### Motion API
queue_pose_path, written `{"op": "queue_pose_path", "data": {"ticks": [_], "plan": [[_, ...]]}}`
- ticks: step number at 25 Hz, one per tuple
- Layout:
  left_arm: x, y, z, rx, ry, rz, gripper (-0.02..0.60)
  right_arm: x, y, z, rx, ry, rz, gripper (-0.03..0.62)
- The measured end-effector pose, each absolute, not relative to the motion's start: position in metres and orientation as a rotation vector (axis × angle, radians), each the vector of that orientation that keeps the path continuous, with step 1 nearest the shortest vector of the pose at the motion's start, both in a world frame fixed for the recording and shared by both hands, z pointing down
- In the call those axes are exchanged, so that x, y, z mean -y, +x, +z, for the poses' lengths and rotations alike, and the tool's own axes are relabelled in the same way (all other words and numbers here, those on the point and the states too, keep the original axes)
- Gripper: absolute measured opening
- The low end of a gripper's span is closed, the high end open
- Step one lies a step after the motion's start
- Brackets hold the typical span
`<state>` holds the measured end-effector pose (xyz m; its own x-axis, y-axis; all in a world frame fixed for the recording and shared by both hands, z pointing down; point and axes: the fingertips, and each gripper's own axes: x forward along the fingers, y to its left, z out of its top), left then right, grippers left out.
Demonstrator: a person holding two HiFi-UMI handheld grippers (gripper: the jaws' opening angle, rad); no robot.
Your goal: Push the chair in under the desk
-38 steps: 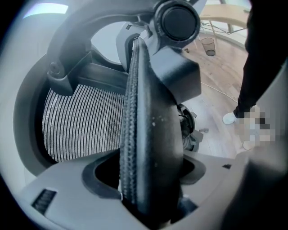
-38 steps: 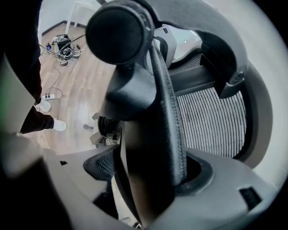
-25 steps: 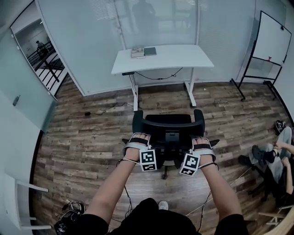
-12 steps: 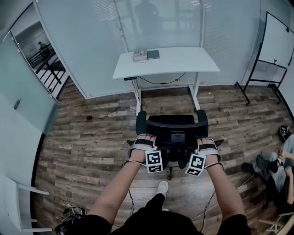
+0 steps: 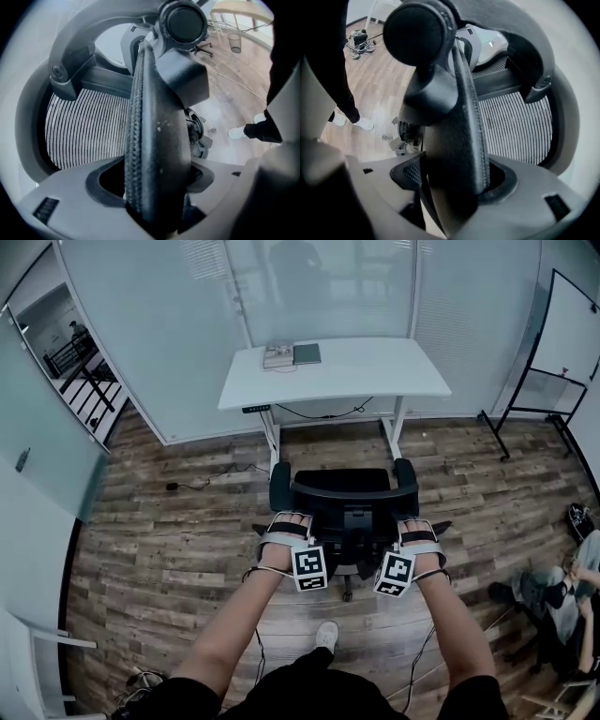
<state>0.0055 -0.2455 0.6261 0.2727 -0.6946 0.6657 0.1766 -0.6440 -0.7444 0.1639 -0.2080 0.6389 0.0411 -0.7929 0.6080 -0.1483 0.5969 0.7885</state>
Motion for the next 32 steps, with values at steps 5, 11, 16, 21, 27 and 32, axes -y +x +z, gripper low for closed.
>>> {"op": "queue_pose_path", "data": {"ticks": [5,11,16,21,27,32], "plan": [[0.288,0.006,0.627,-0.471,-1.789,-1.464,0.333,0.249,0.164,0.637,1.47,0.844,-0.596,0.314],[0.333,0.01,0.628,-0.467,-1.78,-1.451,0.333,0.293,0.168,0.643,1.471,0.843,-0.58,0.313],[0.367,0.007,0.626,-0.455,-1.778,-1.445,0.333,0.323,0.164,0.645,1.481,0.848,-0.556,0.314],[0.388,0.01,0.628,-0.462,-1.781,-1.445,0.333,0.347,0.167,0.643,1.474,0.849,-0.569,0.318],[0.43,0.014,0.622,-0.478,-1.773,-1.429,0.333,0.391,0.171,0.638,1.477,0.846,-0.582,0.314],[0.448,0.02,0.625,-0.489,-1.765,-1.427,0.333,0.41,0.177,0.642,1.477,0.842,-0.592,0.299]]}}
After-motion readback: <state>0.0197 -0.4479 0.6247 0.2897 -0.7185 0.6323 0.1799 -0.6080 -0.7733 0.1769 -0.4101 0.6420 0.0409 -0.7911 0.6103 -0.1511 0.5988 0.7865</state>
